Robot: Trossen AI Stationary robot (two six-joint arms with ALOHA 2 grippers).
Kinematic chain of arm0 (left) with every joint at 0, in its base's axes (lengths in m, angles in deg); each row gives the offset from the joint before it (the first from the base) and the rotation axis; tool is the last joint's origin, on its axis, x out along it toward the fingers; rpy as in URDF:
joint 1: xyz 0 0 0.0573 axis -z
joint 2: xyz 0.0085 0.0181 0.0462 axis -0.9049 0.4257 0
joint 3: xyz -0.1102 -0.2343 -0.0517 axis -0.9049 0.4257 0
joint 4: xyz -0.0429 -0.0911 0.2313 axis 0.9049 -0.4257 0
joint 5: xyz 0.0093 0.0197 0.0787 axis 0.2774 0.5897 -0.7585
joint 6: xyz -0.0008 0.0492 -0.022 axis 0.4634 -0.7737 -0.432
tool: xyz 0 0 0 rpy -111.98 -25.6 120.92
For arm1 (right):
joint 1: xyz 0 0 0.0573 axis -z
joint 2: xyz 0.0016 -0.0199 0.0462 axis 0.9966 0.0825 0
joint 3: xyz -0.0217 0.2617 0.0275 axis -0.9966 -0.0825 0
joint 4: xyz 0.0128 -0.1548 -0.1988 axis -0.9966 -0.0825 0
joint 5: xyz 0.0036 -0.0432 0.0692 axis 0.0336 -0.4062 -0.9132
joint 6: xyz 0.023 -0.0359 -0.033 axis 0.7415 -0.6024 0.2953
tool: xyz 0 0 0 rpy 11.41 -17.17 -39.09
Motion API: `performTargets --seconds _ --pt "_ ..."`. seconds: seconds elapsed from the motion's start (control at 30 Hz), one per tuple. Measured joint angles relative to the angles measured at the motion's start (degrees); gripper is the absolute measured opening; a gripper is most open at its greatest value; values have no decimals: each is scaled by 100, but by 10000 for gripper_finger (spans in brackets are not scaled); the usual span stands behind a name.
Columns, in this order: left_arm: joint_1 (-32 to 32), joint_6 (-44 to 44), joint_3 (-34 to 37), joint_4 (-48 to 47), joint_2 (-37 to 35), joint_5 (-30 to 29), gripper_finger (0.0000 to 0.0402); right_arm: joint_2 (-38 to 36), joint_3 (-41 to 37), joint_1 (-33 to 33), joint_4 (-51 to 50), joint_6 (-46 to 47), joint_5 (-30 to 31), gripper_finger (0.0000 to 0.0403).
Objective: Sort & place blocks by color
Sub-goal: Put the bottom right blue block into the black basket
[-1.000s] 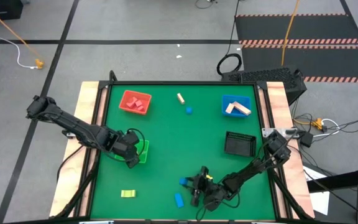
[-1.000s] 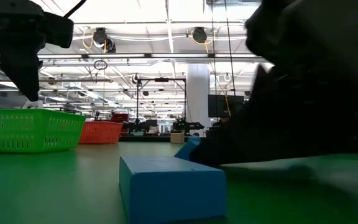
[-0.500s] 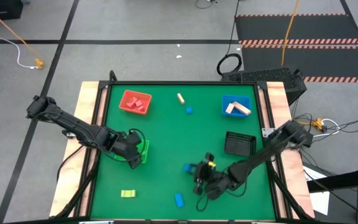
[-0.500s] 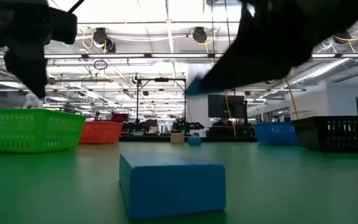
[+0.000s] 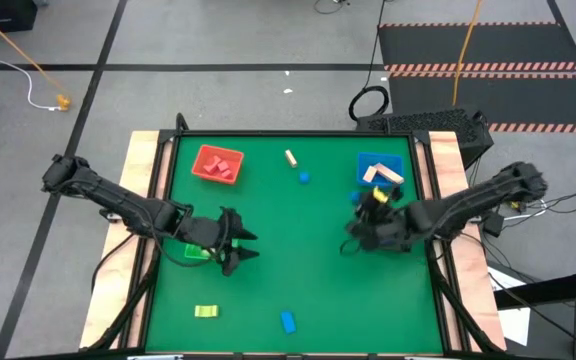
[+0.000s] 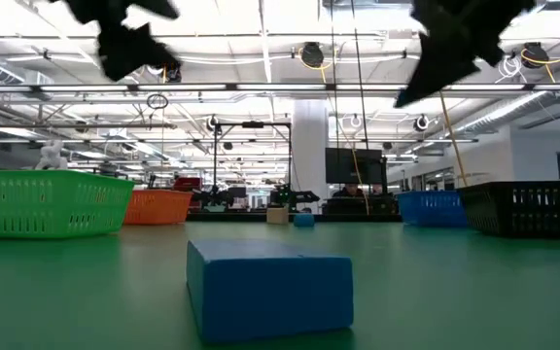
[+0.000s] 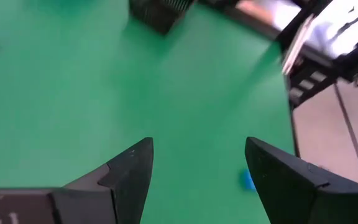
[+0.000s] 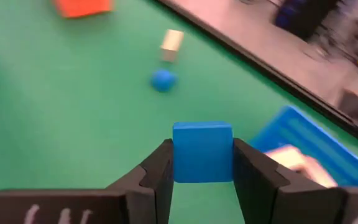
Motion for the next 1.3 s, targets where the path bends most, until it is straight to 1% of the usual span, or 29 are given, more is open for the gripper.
performTargets --seconds 0.17,0.23,0.33,0.43,0.5,0.57,0.67,0.73,0.8,0.87,0.93,1.07,1.2,1.3 --pt "-234 -875 0 643 -1 -3 255 -886 -1028 982 138 183 -84 116" --pt "-337 -1113 0 744 1 -5 255 -1195 -1445 1345 492 135 -274 116" --pt "-500 -1326 0 753 1 -4 255 -1558 -2000 1645 1300 -276 -498 116" --pt "-645 -1442 0 752 -1 -3 255 -1831 -2409 1762 2330 -866 -663 115" --pt "-749 -1515 0 737 -1 -18 255 -1950 -2612 1779 3171 -1281 -888 115" --pt "-855 -1612 0 706 11 -261 255 -2002 -2780 1782 4081 -1715 -1227 115" --pt "-1037 -1658 0 686 130 -791 255 -1994 -2932 1780 5252 -2178 -1786 115" --pt "-1193 -1796 0 741 242 -911 255 -1938 -2998 1780 5893 -2323 -2129 115" --pt "-1325 -2203 0 855 375 -930 255 -1933 -3063 1780 6270 -2340 -2481 115" --pt "-1424 -2789 0 962 530 -936 255 -1935 -3069 1780 6560 -2185 -2842 115" --pt "-1488 -3445 0 1178 710 -930 255 -1954 -3075 1778 6615 -1868 -3192 115" --pt "-1553 -4468 0 1785 1112 -889 255 -1957 -3080 1738 6457 -895 -4012 115" --pt "-1558 -4961 0 2223 1382 -884 255 -1959 -3082 1654 6244 352 -4836 115" --pt "-1554 -5006 1 2342 1480 -878 255 -1961 -3082 1593 6015 1287 -5483 115"
